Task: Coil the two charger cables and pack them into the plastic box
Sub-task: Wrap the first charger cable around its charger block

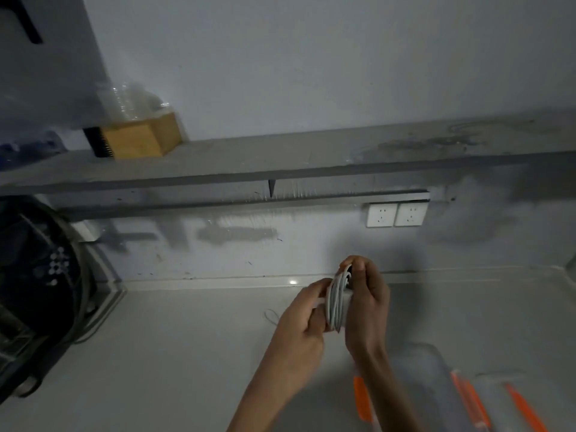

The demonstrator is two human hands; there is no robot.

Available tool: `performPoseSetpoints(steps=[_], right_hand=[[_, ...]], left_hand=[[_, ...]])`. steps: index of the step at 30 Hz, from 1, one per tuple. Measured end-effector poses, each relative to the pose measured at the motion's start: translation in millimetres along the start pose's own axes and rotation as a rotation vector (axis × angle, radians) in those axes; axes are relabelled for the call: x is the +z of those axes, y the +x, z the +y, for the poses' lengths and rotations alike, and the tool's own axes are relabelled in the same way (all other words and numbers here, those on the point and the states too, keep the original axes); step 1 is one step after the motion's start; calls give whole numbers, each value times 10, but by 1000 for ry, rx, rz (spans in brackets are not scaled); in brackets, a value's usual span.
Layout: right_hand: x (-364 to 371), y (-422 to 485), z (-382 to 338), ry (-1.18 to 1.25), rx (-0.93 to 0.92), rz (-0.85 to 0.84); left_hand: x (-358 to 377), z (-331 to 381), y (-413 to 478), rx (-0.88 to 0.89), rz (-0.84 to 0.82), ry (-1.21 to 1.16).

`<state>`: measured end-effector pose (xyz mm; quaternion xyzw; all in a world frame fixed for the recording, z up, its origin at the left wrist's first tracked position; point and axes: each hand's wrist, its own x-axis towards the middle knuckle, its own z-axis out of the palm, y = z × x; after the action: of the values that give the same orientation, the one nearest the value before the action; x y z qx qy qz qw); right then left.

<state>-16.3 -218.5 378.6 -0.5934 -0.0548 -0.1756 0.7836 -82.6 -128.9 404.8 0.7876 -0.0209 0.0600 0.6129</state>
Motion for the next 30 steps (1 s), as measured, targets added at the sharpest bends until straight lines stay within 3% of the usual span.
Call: performPoseSetpoints(steps=[3, 8, 14, 20, 24, 27, 30], right_hand=[[-203, 77, -92, -90, -106, 123], [-563, 254, -293, -307, -285, 202], [-1019, 561, -398, -483, -290, 193], [-1393, 854, -562, -472, -218, -50], [-1692, 1131, -775, -571, -225, -212], [-2093, 1361, -921, -568, -163, -437], [-2455, 1516, -986, -738, -253, -582]], left_hand=[[210, 40, -12, 72, -76, 71], [573, 72, 118, 214, -107, -26], [981, 196, 377, 225, -79, -102], [1383, 388, 587, 122, -101, -151], [1677, 667, 708, 32, 5, -293], [1893, 690, 740, -4, 46, -187], [2109, 685, 752, -14, 85, -134]])
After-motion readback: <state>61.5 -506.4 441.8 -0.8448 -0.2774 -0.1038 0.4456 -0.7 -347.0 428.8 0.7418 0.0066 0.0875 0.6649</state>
